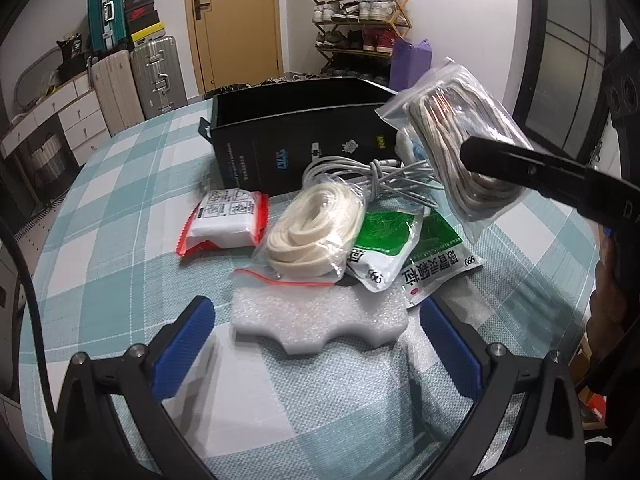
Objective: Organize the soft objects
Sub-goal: 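Grasp the white foam sheet with the left gripper while the right gripper holds the rope bag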
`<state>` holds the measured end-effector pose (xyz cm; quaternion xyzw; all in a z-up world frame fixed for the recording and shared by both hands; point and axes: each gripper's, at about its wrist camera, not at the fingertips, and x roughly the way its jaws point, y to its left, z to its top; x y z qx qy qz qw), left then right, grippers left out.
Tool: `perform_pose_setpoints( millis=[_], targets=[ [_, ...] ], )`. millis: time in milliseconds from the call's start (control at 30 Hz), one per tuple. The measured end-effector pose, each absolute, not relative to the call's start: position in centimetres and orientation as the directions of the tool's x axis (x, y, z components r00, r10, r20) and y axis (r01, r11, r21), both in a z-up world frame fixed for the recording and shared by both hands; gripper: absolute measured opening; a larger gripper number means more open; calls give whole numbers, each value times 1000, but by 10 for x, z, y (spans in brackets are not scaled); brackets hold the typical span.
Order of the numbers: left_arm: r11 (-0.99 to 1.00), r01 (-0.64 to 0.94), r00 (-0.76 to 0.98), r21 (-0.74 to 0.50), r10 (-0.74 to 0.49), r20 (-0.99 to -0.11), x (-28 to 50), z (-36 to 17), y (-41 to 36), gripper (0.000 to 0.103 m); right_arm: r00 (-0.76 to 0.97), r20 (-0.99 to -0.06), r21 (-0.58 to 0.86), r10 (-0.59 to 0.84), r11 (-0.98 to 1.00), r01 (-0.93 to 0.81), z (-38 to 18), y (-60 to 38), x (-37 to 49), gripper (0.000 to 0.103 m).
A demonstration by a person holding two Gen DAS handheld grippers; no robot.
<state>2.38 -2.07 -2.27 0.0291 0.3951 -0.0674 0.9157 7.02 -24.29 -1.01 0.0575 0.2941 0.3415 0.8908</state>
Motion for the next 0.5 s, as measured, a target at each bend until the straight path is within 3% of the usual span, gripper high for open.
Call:
perform_pose_setpoints(
  millis=[200,300,500],
  targets=[
    [989,146,649,6,-91,-755,28,-27,-24,102,597,-487,313,637,766,-562,-12,-248,73,23],
    [989,149,650,5,-94,-755,27,-27,-23,90,598,-488,314,635,767,-559,-13,-249,75,23],
    [987,161,653,5,-103,-750,21,-26,-23,89,596,-488,310,637,765,-564,-12,-248,74,23]
  ],
)
